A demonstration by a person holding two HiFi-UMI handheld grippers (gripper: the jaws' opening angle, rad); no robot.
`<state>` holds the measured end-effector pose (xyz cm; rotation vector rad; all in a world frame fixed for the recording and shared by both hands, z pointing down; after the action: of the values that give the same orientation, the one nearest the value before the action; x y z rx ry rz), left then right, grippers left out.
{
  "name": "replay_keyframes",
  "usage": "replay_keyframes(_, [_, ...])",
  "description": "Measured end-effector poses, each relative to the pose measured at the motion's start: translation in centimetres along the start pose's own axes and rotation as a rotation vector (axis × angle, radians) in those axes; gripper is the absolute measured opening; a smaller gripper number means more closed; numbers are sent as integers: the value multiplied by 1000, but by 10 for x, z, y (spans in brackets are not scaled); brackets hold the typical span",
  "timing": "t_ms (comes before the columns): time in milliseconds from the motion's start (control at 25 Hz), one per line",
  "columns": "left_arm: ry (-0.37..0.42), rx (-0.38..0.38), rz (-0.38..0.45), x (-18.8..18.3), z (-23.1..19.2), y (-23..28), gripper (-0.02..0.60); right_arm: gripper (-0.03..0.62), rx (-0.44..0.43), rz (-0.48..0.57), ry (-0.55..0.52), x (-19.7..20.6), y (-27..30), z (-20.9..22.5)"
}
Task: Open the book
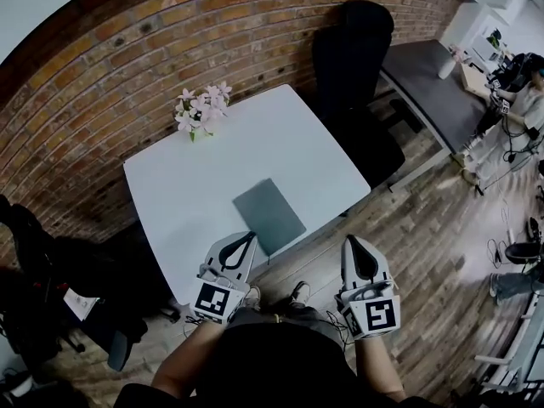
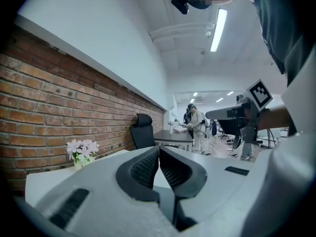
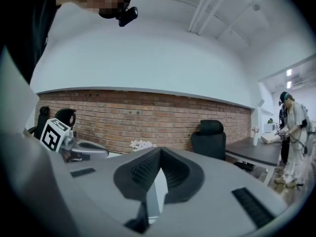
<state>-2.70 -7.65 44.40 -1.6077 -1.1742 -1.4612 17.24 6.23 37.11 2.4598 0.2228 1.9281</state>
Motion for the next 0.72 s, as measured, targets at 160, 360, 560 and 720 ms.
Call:
replay_keyframes(160, [-6,-56,-26,7,9,18,26,14,-38,-1,28,5,12,20])
replay_keyframes(360, [18,-92,-73,30,18,42,26,14,-91,8,38,16,23,36])
replay_keyframes(560, [15,-112,-130,51,16,66,26,14,-123,15,51,28,33,47])
replay_keyframes(720, [26,-111,-207,77,19,83,28,14,-138,-38,67,38,36,54])
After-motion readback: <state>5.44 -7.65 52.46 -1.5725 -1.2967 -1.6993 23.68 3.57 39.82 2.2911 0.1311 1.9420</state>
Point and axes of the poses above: the fingertips, and each gripper's own axes: y forward along the fingers, z to its right, x out of its underside, the point moved 6 cm from there along -y, backward along the fingers, and after that the axes turned 11 degrees about -y, right-handed, at the moved point
